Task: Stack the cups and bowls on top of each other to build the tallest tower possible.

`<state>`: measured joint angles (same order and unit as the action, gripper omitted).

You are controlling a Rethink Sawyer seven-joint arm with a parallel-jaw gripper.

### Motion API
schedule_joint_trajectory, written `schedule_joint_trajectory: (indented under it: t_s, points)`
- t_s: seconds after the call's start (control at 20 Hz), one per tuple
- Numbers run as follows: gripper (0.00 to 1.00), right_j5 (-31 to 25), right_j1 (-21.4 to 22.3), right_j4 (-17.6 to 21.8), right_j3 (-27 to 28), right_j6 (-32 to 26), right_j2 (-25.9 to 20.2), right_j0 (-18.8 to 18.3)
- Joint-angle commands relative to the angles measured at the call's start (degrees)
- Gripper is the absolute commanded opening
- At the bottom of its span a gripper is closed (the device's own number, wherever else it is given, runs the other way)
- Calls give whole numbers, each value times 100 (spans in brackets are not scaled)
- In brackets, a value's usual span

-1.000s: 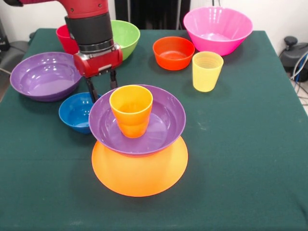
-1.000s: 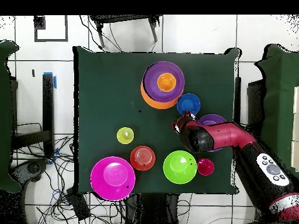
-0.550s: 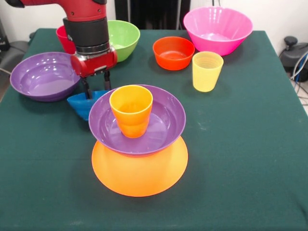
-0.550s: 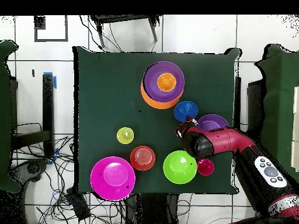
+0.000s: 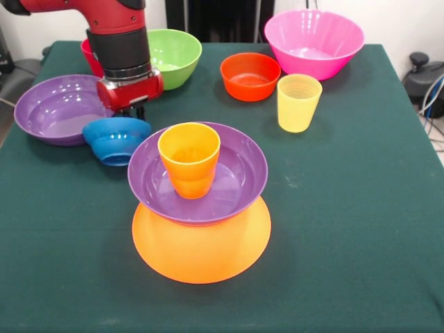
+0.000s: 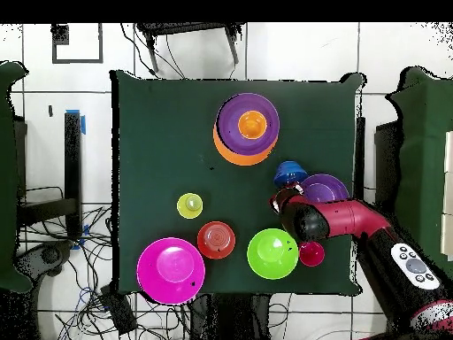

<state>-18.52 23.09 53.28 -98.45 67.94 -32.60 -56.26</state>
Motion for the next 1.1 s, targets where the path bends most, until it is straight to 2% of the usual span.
schedule_joint_trajectory:
  t_s: [0.05,0.2,0.35,0.55,0.65,0.9,1.1]
  points:
    - [0,-393,-84,-49,145,106,54,418]
    - [0,-465,97,-176,-4,192,29,494]
    - [0,-494,459,-332,-263,410,62,639]
    - [0,-882,1030,-760,-469,444,40,799]
    - [0,-1112,1163,-1006,-460,311,-17,814]
    - [0,-1323,1323,-1321,-322,114,-32,873]
    - [0,-1215,1149,-1233,-63,9,35,897]
